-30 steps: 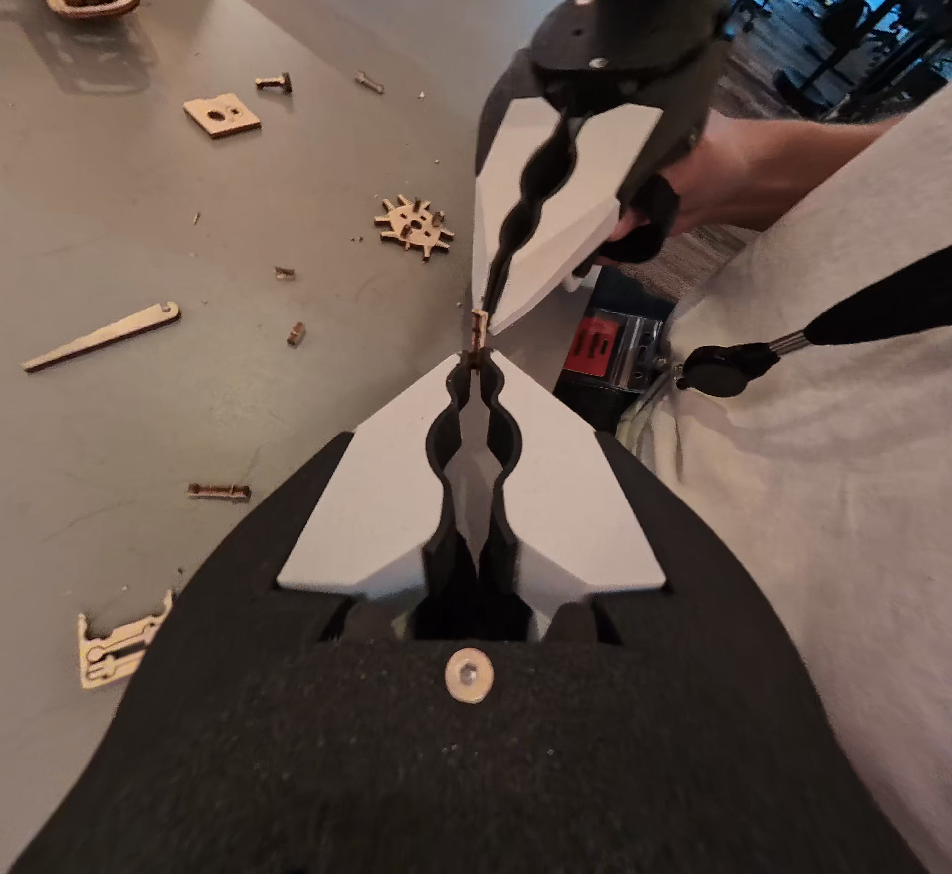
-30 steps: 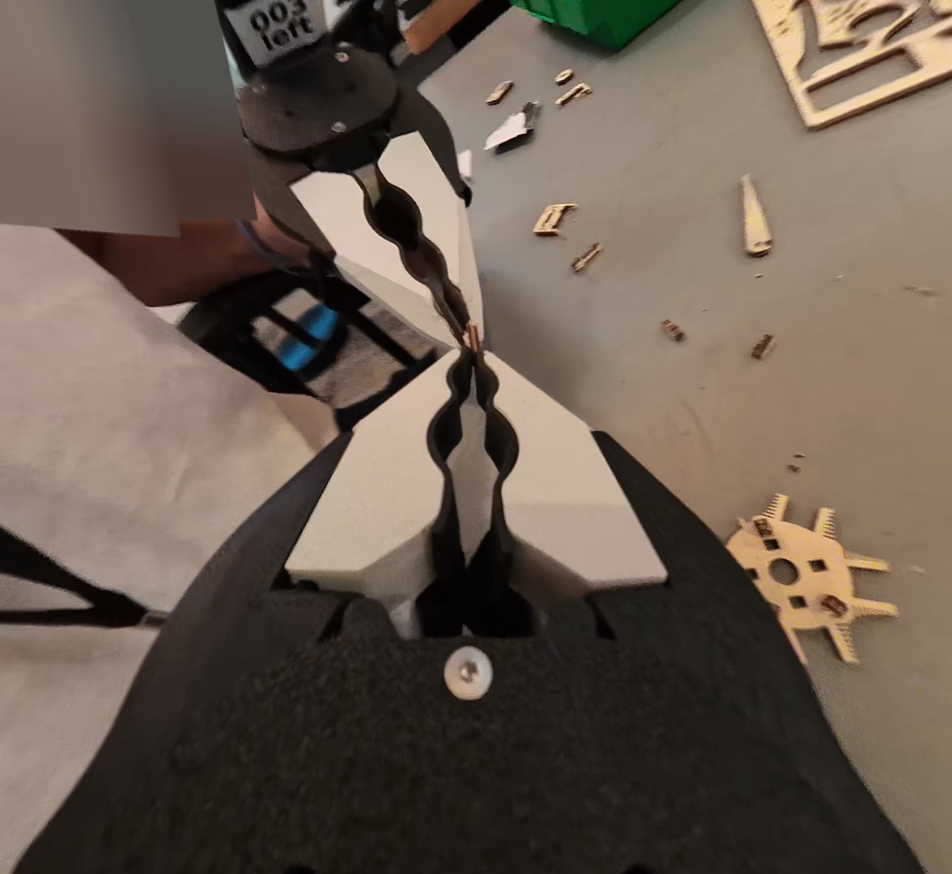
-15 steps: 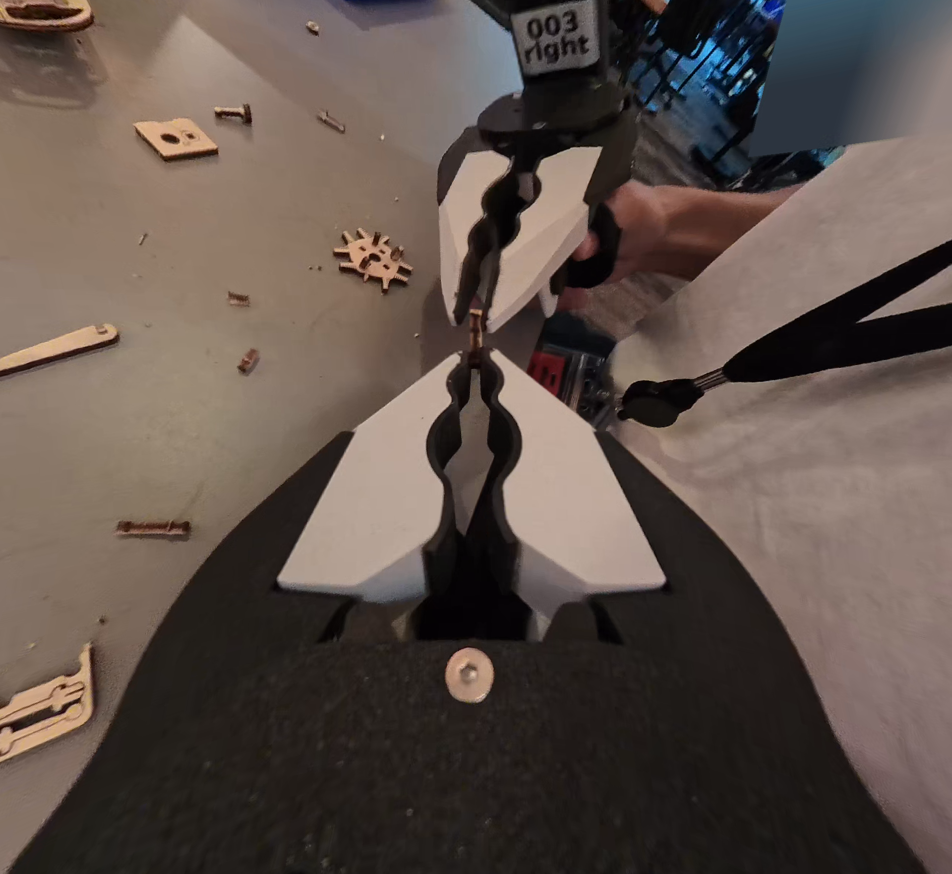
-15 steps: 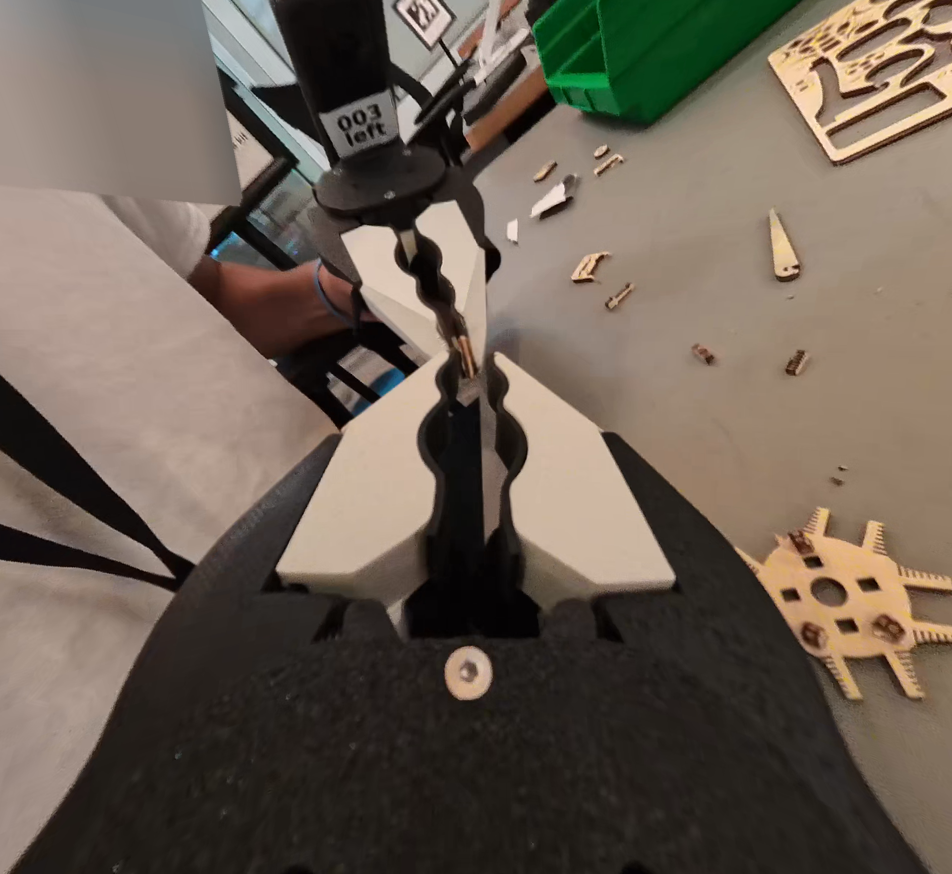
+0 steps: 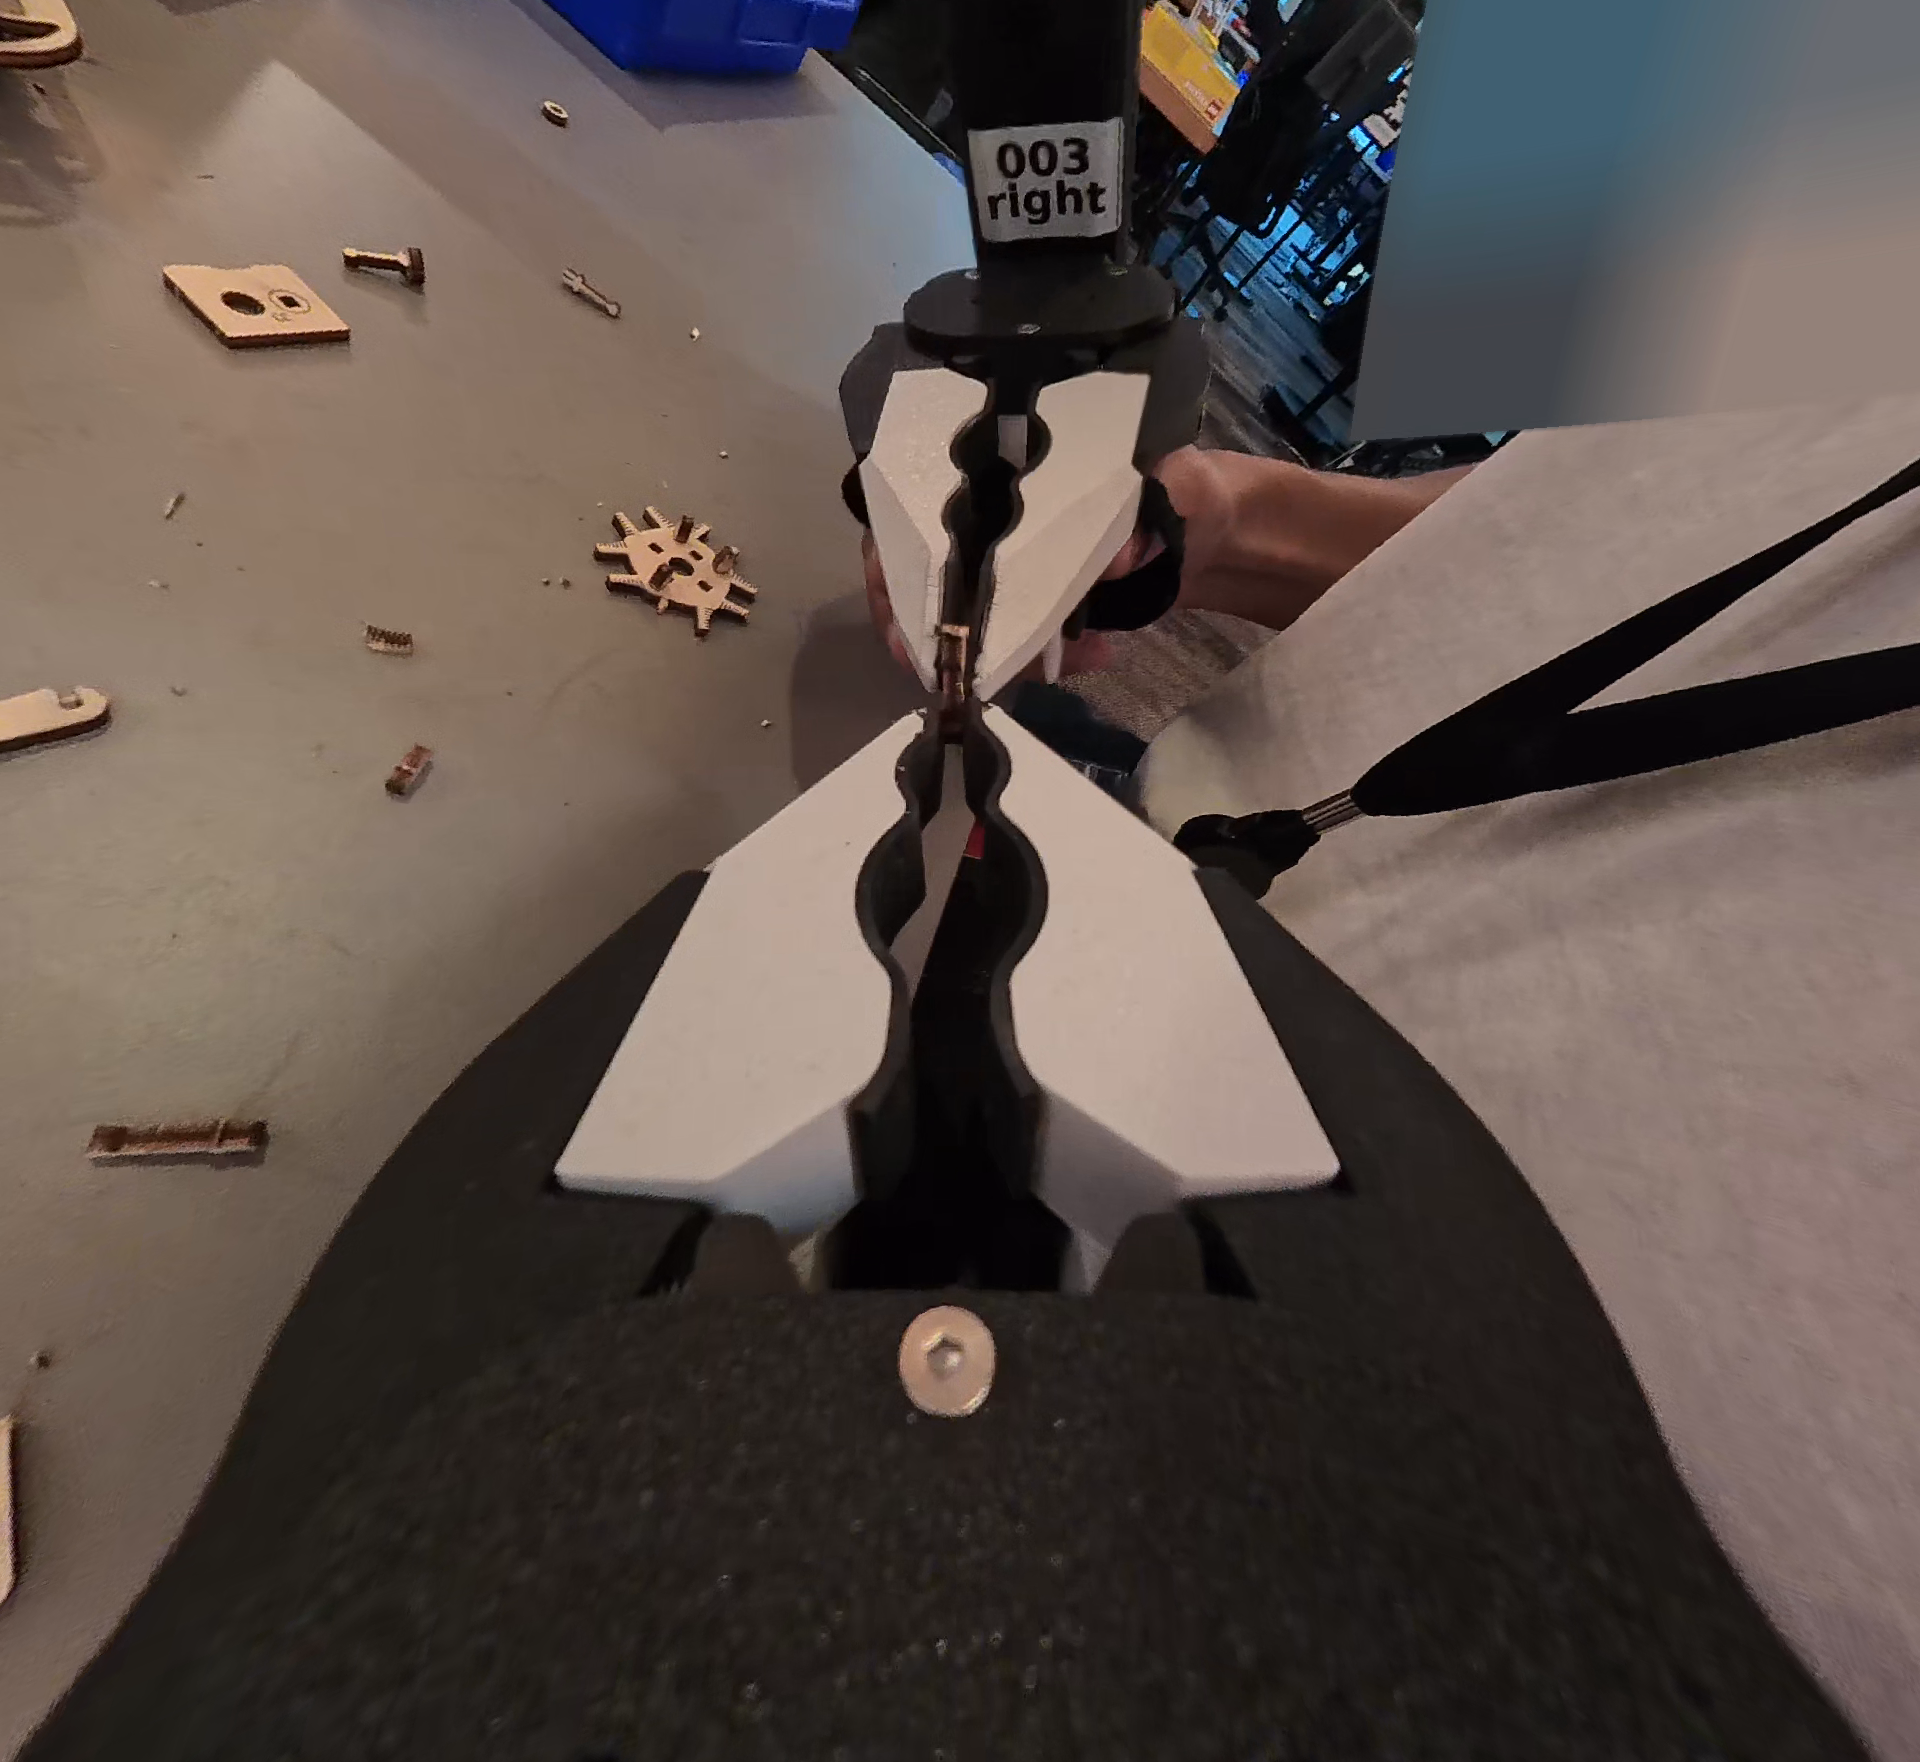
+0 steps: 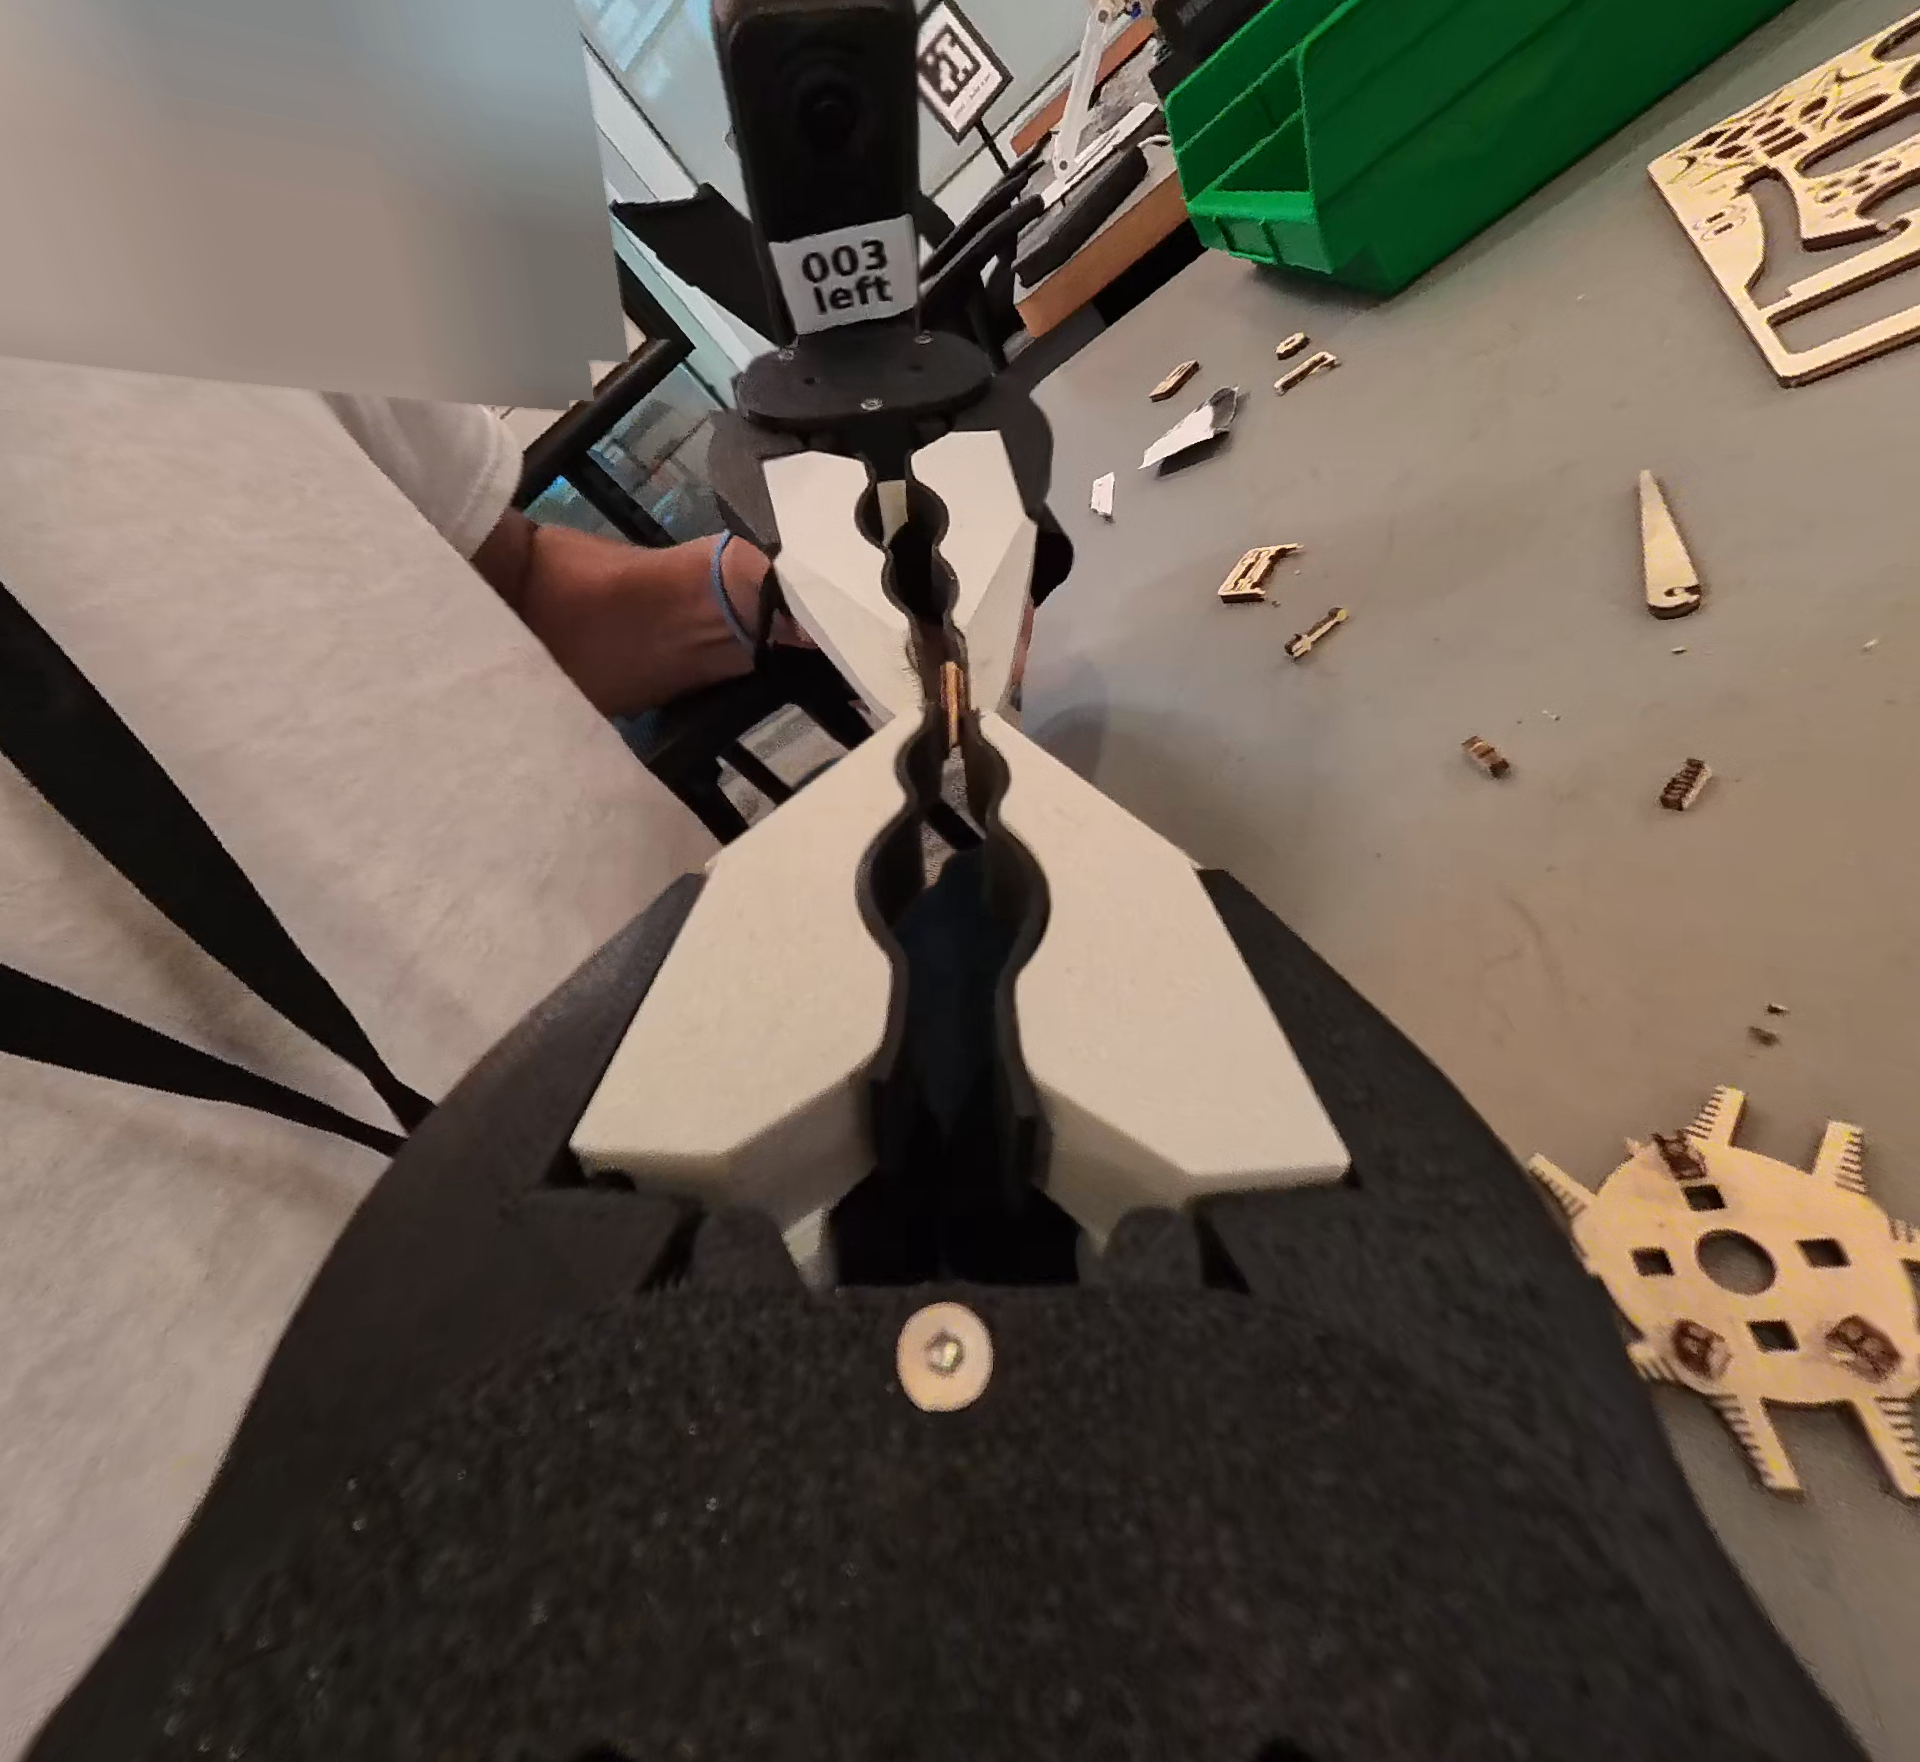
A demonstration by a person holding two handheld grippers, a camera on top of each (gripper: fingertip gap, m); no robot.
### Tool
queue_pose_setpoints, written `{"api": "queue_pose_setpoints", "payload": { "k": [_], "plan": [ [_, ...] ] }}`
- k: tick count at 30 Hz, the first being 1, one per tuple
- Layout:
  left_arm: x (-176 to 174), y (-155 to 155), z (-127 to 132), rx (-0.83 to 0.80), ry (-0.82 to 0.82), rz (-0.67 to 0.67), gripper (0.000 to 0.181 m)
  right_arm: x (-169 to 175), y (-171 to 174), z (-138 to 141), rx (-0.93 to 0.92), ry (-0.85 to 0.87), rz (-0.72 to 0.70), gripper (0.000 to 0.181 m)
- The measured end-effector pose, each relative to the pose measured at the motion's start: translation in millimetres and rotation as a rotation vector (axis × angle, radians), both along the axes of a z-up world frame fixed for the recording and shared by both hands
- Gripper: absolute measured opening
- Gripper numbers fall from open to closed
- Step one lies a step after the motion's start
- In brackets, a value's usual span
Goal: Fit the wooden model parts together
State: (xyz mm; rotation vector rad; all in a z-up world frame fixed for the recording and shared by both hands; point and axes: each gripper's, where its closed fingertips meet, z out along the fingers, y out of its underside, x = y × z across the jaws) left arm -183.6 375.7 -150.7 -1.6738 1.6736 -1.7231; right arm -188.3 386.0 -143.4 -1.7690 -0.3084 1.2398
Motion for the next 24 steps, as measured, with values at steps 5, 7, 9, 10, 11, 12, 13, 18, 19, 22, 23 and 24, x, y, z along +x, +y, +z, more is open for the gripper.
{"api": "queue_pose_setpoints", "payload": {
  "k": [5,7,9,10,11,12,13,18,19,22,23,24],
  "plan": [
    [1.8,2.9,-6.2,0.025,0.035,0.038,0.001,2.3,2.5,-8.1,0.098,-0.255,-0.042,0.002],
    [3.3,5.3,-5.4,0.03,0.034,0.068,0.001,4.2,4.6,-7.0,0.121,-0.308,-0.078,0.002],
    [4.1,6.5,-8.5,0.048,0.049,0.088,0.001,5.5,5.4,-11.3,0.139,-0.396,-0.104,0.002],
    [3.7,6.6,-10.7,0.07,0.056,0.09,0.001,5.2,5.1,-13.4,0.151,-0.438,-0.111,0.002],
    [3.5,6.3,-11.6,0.077,0.059,0.092,0.001,5.2,4.8,-14.3,0.157,-0.46,-0.12,0.002],
    [3.6,5.7,-12.0,0.069,0.062,0.093,0.001,5.4,3.9,-14.5,0.173,-0.482,-0.124,0.002],
    [3.6,5.2,-14.2,0.071,0.071,0.09,0.001,5.8,3.3,-17.1,0.192,-0.532,-0.126,0.002],
    [4.1,7.2,-18.0,0.138,0.062,0.065,0.001,5.4,5.7,-17.9,0.189,-0.522,-0.137,0.003],
    [3.9,6.5,-18.1,0.142,0.056,0.055,0.001,5.0,5.4,-17.6,0.134,-0.418,-0.119,0.003],
    [4.5,5.2,-12.4,0.095,0.038,0.053,0.001,5.8,4.3,-11.3,0.044,-0.171,-0.099,0.003],
    [4.3,3.8,-11.1,0.074,0.037,0.047,0.001,5.7,3.3,-10.5,0.047,-0.156,-0.089,0.003],
    [4.0,2.7,-9.5,0.05,0.034,0.042,0.001,5.5,2.3,-9.4,0.058,-0.153,-0.082,0.003]
  ]
}}
